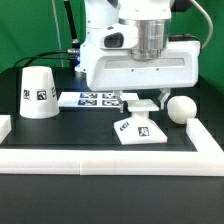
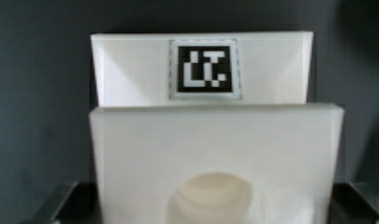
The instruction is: Assemble lamp
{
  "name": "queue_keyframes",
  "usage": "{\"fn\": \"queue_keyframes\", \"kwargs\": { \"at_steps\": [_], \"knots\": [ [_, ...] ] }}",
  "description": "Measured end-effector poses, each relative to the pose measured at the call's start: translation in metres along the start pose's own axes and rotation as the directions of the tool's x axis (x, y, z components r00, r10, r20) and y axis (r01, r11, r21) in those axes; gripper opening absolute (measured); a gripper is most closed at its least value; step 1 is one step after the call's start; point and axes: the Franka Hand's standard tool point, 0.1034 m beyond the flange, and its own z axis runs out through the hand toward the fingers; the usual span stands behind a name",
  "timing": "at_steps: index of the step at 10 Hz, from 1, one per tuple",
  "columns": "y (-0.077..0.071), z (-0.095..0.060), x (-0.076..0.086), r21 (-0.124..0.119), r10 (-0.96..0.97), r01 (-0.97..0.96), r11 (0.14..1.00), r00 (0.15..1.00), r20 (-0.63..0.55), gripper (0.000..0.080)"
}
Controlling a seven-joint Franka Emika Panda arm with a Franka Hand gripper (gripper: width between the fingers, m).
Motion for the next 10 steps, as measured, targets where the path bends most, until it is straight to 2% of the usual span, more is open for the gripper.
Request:
{"fn": "queue_keyframes", "kwargs": {
  "at_steps": [6,10],
  "knots": [
    [-0.022,0.000,0.055,0.017,0.076,-0.075,0.997,0.995,-0.063,0.0537],
    [-0.032,-0.001,0.075,0.022,0.072,-0.070,0.997,0.994,-0.087,0.0537]
  ]
}}
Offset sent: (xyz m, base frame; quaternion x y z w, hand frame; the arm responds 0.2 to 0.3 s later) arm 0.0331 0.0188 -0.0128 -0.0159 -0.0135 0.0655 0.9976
